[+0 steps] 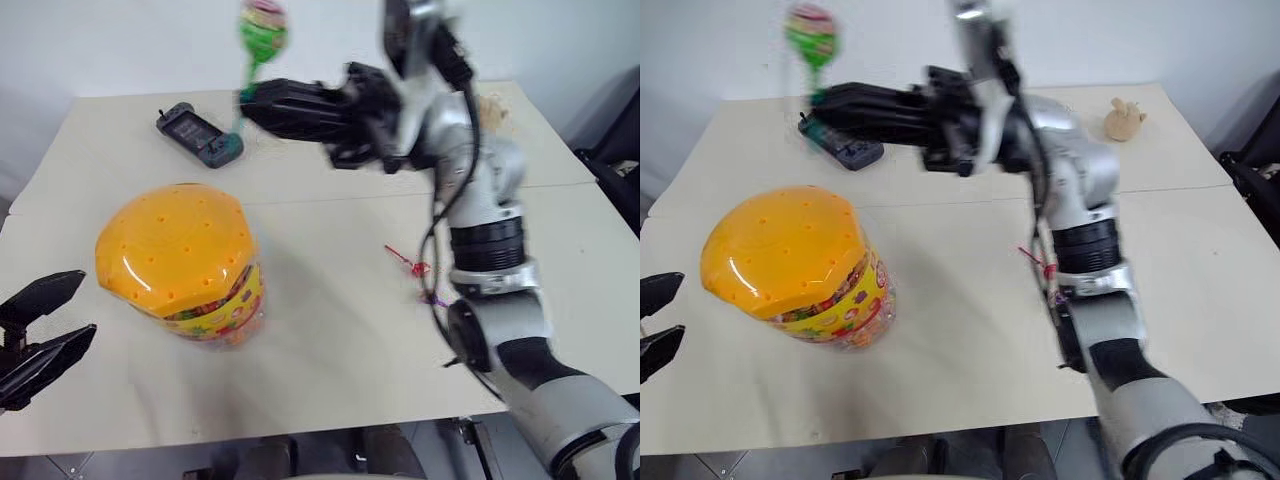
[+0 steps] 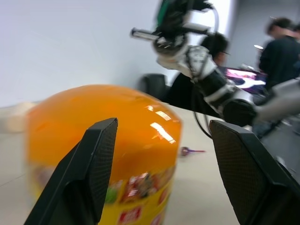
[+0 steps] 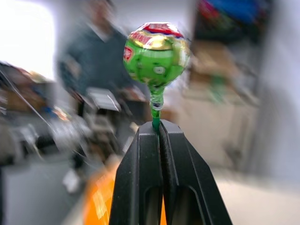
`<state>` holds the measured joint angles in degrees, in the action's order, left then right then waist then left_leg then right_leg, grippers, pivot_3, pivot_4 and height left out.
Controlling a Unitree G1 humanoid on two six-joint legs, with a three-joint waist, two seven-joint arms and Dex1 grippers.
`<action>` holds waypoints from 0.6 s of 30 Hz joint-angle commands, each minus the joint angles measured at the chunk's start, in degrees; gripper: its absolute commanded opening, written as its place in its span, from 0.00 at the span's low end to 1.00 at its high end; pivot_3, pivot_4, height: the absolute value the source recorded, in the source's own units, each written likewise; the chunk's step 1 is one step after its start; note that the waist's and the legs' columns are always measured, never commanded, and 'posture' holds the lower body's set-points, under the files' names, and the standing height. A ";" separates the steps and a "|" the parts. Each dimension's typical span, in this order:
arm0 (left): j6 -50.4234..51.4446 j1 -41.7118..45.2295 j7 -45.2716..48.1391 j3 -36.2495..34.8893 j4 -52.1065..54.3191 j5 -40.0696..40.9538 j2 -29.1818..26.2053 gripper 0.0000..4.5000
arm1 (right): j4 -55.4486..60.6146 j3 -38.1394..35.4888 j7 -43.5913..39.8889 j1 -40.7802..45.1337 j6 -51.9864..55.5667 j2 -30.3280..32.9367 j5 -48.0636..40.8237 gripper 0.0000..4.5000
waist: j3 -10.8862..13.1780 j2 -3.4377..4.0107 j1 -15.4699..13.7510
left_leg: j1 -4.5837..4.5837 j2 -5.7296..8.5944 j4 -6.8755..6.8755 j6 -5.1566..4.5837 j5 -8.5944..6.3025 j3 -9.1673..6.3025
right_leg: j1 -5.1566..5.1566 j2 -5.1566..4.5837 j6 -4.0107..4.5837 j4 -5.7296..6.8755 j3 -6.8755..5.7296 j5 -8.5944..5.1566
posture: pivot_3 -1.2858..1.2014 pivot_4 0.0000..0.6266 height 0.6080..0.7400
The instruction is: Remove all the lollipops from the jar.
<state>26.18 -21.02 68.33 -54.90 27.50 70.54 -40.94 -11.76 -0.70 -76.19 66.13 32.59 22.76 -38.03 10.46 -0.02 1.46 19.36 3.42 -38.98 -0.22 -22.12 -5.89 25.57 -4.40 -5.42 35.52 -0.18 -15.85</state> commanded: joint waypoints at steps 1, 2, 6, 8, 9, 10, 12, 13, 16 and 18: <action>0.40 -0.98 1.33 -0.81 3.26 1.08 -1.77 0.74 | -0.44 0.16 -4.75 -6.75 -5.11 13.53 8.22 0.00 | 0.04 0.07 -0.10 | 0.03 0.01 0.03 -0.04 -0.02 0.03 | 0.03 0.00 0.00 -0.02 0.01 0.00 | 0.52 0.24 1.00; 0.51 -1.09 1.65 -0.75 3.44 0.85 -2.08 0.74 | -0.97 0.75 -5.80 -8.62 -7.00 16.81 10.23 0.00 | 0.05 0.09 -0.07 | 0.09 0.01 0.05 -0.07 -0.04 0.04 | 0.06 -0.01 0.00 -0.09 -0.01 0.00 | 0.52 0.24 1.00; 0.91 -2.73 4.53 0.12 3.09 -0.87 -2.64 0.74 | -9.50 0.57 -7.84 -19.85 -21.19 31.39 21.33 0.00 | 0.22 0.37 0.21 | 0.19 -0.03 0.12 -0.12 -0.08 0.38 | 0.24 0.02 -0.06 -0.18 0.09 0.02 | 0.52 0.24 1.00; 0.77 -3.44 5.67 0.51 2.77 -1.83 -2.77 0.74 | -13.09 0.16 -6.67 -23.35 -23.78 34.86 23.50 0.00 | 0.27 0.45 0.04 | 0.20 -0.07 0.13 -0.11 -0.09 0.37 | 0.23 0.03 -0.05 -0.45 0.02 0.02 | 0.52 0.24 1.00; 0.50 -3.75 6.24 1.06 2.56 -2.67 -2.91 0.74 | -16.09 -0.04 -6.05 -25.95 -27.17 36.18 24.86 0.00 | 0.29 0.49 0.12 | 0.21 -0.06 0.10 -0.11 -0.09 0.40 | 0.22 0.03 -0.06 -0.46 0.07 0.02 | 0.52 0.24 1.00; 0.20 -3.72 6.63 1.66 2.25 -3.36 -3.01 0.74 | -19.43 0.46 -5.54 -28.59 -30.80 37.62 27.04 0.00 | 0.29 0.49 0.22 | 0.17 -0.07 0.03 -0.11 -0.08 0.49 | 0.20 0.04 -0.08 -0.42 0.13 0.03 | 0.52 0.24 1.00; 0.28 -3.38 6.52 2.30 2.01 -3.74 -3.06 0.74 | -25.53 1.36 -4.38 -32.60 -38.02 39.28 30.76 0.00 | 0.30 0.49 0.07 | -0.04 -0.17 -0.01 -0.08 -0.07 0.81 | 0.07 0.03 -0.18 -0.40 0.06 0.09 | 0.52 0.24 1.00; 0.37 -3.18 6.37 2.33 1.95 -3.74 -3.06 0.74 | -27.78 1.37 -3.61 -33.83 -39.67 39.49 31.65 0.00 | 0.30 0.49 0.05 | -0.15 -0.19 -0.04 -0.06 -0.04 0.87 | -0.05 0.01 -0.20 -0.40 0.01 0.10 | 0.52 0.24 1.00; 0.38 -2.82 5.23 1.82 1.90 -3.53 -2.69 0.74 | -32.16 -0.55 -0.73 -35.46 -43.60 38.48 31.48 0.05 | 0.31 0.52 0.25 | -0.27 -0.19 -0.10 -0.07 0.11 1.13 | -0.07 0.01 -0.30 -0.29 0.24 0.29 | 0.52 0.24 1.00; 0.21 -2.58 4.47 1.15 1.29 -4.04 -2.82 0.74 | -33.91 -1.99 -1.09 -36.61 -44.55 37.30 29.75 0.15 | 0.31 0.52 0.26 | -0.48 -0.19 -0.10 -0.07 0.15 1.46 | -0.08 0.05 -0.31 -0.13 0.52 0.38 | 0.52 0.24 1.00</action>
<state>27.33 -23.45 73.24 -52.31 28.82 66.83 -43.69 -44.89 -0.40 -77.47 29.86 -10.55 60.30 -6.58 10.77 0.50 1.73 18.78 3.22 -39.08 -0.29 -21.97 -4.37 25.45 -4.34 -5.73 35.43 0.40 -15.47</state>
